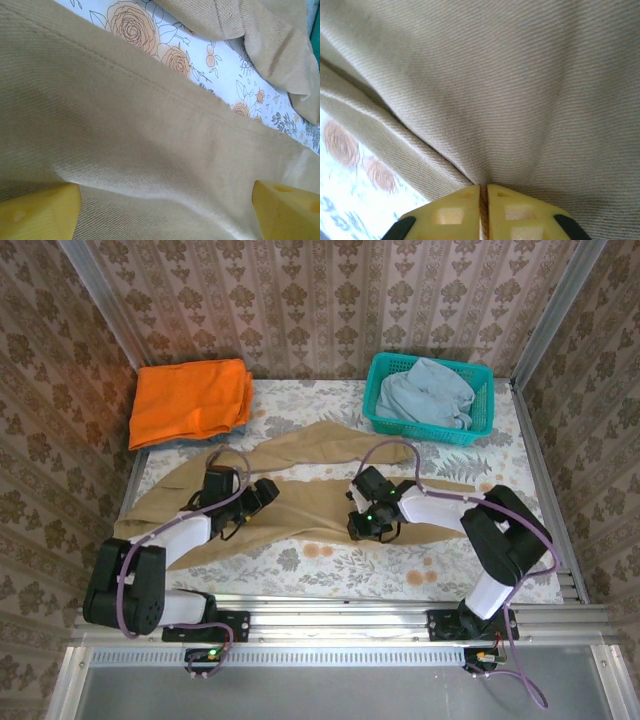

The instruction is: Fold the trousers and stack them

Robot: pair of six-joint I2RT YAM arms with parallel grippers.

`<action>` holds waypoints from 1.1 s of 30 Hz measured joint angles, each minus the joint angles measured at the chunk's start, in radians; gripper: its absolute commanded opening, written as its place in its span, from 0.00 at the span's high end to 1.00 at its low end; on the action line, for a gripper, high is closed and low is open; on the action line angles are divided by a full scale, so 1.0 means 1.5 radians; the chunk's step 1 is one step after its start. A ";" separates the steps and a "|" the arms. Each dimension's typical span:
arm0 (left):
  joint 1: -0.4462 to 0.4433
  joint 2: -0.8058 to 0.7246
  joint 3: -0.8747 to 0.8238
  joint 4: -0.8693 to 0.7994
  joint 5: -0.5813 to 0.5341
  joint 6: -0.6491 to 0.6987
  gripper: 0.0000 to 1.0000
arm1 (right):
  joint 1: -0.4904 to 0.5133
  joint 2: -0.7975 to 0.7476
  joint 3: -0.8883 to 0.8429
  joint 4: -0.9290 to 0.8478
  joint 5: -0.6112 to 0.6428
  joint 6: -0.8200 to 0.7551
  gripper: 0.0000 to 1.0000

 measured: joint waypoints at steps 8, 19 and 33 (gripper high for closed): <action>0.000 -0.134 -0.105 -0.033 0.007 -0.002 0.10 | 0.033 -0.083 -0.095 0.004 -0.027 0.020 0.61; 0.000 -0.382 -0.177 -0.197 0.007 -0.028 0.09 | 0.033 -0.177 -0.144 -0.037 -0.030 0.075 0.50; -0.067 -0.117 0.008 -0.109 0.009 -0.038 0.12 | -0.144 0.023 0.137 -0.043 0.105 0.120 1.00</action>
